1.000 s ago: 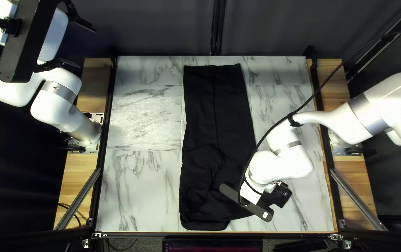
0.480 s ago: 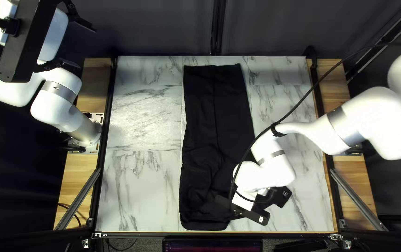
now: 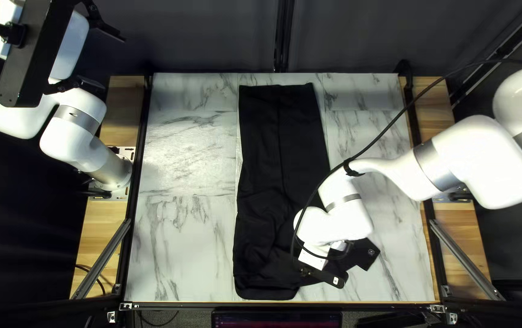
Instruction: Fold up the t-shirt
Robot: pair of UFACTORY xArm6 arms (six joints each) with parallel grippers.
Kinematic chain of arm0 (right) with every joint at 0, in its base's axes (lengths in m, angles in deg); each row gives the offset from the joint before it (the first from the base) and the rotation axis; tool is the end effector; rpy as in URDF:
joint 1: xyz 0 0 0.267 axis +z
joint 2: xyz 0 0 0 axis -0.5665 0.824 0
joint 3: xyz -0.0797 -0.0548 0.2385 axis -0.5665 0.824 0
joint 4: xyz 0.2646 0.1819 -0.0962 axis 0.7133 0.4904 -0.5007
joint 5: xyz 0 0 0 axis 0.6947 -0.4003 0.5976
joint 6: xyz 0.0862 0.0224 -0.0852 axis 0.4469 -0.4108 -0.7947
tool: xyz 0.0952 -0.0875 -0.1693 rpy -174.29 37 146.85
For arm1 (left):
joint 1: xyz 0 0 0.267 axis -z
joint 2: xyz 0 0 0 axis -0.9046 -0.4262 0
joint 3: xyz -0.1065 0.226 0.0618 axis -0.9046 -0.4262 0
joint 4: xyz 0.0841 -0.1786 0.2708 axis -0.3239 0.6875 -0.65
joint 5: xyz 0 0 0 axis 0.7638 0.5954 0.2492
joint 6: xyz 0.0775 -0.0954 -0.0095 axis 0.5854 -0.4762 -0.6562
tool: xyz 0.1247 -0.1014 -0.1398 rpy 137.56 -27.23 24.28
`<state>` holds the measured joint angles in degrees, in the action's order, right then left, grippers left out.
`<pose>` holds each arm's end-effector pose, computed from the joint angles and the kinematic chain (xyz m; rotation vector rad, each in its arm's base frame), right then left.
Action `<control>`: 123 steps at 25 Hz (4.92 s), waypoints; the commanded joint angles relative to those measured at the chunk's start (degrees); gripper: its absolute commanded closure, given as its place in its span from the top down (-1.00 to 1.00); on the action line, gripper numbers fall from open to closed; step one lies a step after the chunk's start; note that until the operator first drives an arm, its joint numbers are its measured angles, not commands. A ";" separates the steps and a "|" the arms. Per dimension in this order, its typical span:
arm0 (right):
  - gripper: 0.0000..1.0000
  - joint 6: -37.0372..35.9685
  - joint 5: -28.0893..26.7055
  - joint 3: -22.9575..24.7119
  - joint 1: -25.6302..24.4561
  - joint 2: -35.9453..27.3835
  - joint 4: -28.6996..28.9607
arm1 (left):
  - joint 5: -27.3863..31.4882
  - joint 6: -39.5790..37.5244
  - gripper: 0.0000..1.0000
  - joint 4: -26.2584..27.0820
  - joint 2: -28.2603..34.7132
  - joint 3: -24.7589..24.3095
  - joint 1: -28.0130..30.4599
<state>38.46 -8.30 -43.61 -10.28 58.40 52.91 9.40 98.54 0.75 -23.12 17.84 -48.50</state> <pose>0.3427 0.1994 -0.0141 -2.3917 -1.6116 0.5079 0.2503 0.0304 0.4602 -2.5666 0.8430 -0.7077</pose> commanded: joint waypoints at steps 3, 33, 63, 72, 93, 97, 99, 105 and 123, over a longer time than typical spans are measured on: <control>-0.72 -1.87 -0.20 -1.11 -0.55 1.80 0.90 | 0.00 0.00 1.00 0.00 0.00 0.00 0.00; -1.00 1.90 5.55 11.90 -6.66 -15.89 2.98 | 0.00 0.00 1.00 0.00 0.00 0.00 0.00; -1.00 0.50 9.79 7.09 -7.95 -15.34 2.88 | 0.00 0.00 1.00 0.00 0.00 0.00 0.00; -1.00 -0.53 11.82 8.94 -9.07 -17.83 7.03 | 0.00 0.00 1.00 0.00 0.00 0.00 0.00; -1.00 -5.80 3.83 6.90 -12.00 -19.01 13.10 | 0.00 0.00 1.00 0.00 0.00 0.00 0.00; -1.00 -12.07 6.84 6.26 -15.73 -15.94 16.12 | 0.00 0.00 1.00 0.00 0.00 0.00 0.00; -1.00 -15.62 8.69 5.75 -17.77 -13.49 18.54 | 0.00 0.00 1.00 0.00 0.00 0.00 0.00; -1.00 -18.90 11.38 3.84 -20.25 -11.27 22.17 | 0.00 0.00 1.00 0.00 0.00 0.00 0.00; 1.00 -13.16 12.86 -4.93 -19.40 -0.94 17.46 | 0.00 0.00 1.00 0.00 0.00 0.00 0.00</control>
<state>22.99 7.16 -46.11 -30.24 54.60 74.09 9.40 98.54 0.75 -23.12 17.84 -48.50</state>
